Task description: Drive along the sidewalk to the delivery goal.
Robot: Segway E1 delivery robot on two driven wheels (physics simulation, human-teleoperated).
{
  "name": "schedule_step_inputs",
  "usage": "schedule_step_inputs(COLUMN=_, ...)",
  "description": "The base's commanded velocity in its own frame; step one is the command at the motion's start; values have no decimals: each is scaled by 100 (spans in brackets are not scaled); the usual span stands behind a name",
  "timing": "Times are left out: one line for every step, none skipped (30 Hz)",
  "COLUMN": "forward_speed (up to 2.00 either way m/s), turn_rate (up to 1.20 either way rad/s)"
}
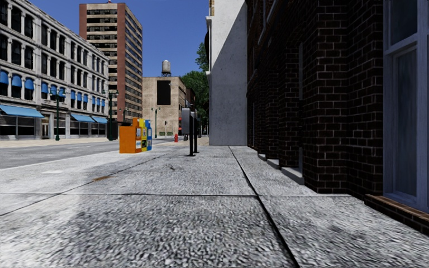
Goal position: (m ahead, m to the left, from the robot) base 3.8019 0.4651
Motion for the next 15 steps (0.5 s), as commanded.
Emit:
schedule_step_inputs(forward_speed=200, turn_rate=0)
schedule_step_inputs(forward_speed=200, turn_rate=0)
schedule_step_inputs(forward_speed=200, turn_rate=0)
schedule_step_inputs(forward_speed=200, turn_rate=0)
schedule_step_inputs(forward_speed=200, turn_rate=0)
schedule_step_inputs(forward_speed=200, turn_rate=0)
schedule_step_inputs(forward_speed=200, turn_rate=0)
schedule_step_inputs(forward_speed=200, turn_rate=9)
schedule_step_inputs(forward_speed=200, turn_rate=19)
schedule_step_inputs(forward_speed=200, turn_rate=19)
schedule_step_inputs(forward_speed=200, turn_rate=22)
schedule_step_inputs(forward_speed=200, turn_rate=0)
schedule_step_inputs(forward_speed=200, turn_rate=0)
schedule_step_inputs(forward_speed=200, turn_rate=0)
schedule_step_inputs(forward_speed=200, turn_rate=0)
